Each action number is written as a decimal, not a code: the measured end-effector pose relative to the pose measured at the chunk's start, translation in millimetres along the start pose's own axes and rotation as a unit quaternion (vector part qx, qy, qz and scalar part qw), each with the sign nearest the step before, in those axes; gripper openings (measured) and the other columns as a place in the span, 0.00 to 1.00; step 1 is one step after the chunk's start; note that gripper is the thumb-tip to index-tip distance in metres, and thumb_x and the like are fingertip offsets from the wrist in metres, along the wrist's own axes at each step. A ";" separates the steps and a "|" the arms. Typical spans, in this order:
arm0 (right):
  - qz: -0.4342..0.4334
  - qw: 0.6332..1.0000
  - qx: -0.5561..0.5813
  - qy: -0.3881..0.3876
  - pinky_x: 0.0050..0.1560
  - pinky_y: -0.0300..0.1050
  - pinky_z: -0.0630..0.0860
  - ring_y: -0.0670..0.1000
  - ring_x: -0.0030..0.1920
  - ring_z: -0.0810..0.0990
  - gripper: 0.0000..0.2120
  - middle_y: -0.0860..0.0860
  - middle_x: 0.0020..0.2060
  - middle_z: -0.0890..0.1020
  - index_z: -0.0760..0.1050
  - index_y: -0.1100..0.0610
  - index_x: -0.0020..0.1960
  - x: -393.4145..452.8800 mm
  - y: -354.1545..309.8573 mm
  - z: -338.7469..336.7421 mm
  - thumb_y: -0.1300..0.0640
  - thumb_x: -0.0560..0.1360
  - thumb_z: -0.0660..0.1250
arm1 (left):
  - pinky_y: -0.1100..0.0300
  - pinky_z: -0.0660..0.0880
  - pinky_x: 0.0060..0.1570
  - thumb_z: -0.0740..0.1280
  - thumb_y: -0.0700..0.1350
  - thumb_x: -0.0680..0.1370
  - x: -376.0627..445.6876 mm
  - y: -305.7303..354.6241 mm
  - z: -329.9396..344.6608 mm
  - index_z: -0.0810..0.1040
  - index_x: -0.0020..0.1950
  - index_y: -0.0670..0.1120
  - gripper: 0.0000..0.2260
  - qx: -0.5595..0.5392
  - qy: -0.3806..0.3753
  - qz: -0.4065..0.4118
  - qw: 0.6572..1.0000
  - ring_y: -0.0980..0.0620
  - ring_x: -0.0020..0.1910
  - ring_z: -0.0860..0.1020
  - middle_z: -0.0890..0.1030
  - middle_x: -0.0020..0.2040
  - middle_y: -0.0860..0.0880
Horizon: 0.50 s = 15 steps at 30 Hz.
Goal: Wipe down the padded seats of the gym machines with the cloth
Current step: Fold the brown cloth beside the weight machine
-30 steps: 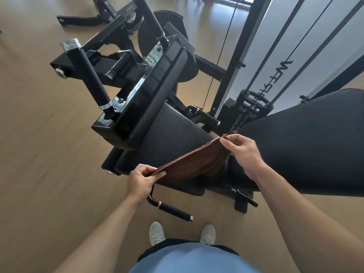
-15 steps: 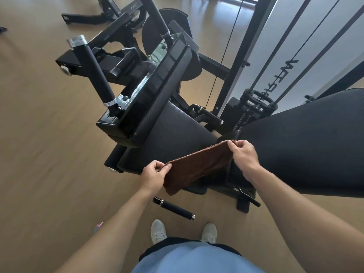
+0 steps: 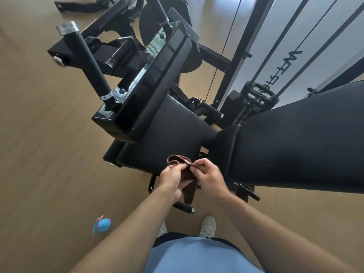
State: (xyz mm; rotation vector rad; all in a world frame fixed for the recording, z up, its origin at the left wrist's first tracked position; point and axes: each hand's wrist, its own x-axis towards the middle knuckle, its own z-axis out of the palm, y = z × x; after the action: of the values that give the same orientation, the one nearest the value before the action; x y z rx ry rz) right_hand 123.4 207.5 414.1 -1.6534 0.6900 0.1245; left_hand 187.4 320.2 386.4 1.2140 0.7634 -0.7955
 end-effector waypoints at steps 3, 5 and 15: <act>-0.031 0.999 -0.031 -0.010 0.49 0.44 0.83 0.46 0.46 0.85 0.02 0.45 0.43 0.87 0.81 0.48 0.48 -6.3 1.9 3.7 0.56 0.79 0.71 | 0.44 0.82 0.51 0.69 0.44 0.79 -2.0 2.7 1.0 0.81 0.56 0.41 0.10 -0.025 -0.003 -0.009 1.000 0.40 0.52 0.83 0.84 0.50 0.38; -0.042 0.998 -0.040 -0.019 0.45 0.37 0.82 0.46 0.47 0.84 0.04 0.45 0.44 0.86 0.82 0.47 0.49 -9.2 1.0 2.5 0.54 0.76 0.75 | 0.46 0.83 0.48 0.67 0.44 0.80 -4.5 6.5 -0.3 0.81 0.55 0.39 0.10 -0.034 -0.011 -0.020 0.999 0.40 0.50 0.84 0.84 0.49 0.38; -0.043 0.998 -0.047 0.003 0.46 0.47 0.84 0.46 0.44 0.84 0.04 0.46 0.42 0.86 0.76 0.47 0.49 -2.1 0.4 0.5 0.55 0.80 0.70 | 0.52 0.81 0.52 0.73 0.46 0.77 -5.6 9.6 -6.6 0.85 0.54 0.41 0.10 -0.031 -0.076 -0.022 0.996 0.46 0.49 0.86 0.87 0.48 0.42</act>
State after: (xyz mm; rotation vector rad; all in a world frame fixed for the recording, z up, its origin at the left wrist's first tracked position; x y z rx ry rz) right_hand 121.6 208.7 414.6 -1.7715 0.6233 0.0913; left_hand 192.2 328.9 394.7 1.0710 0.6870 -0.8843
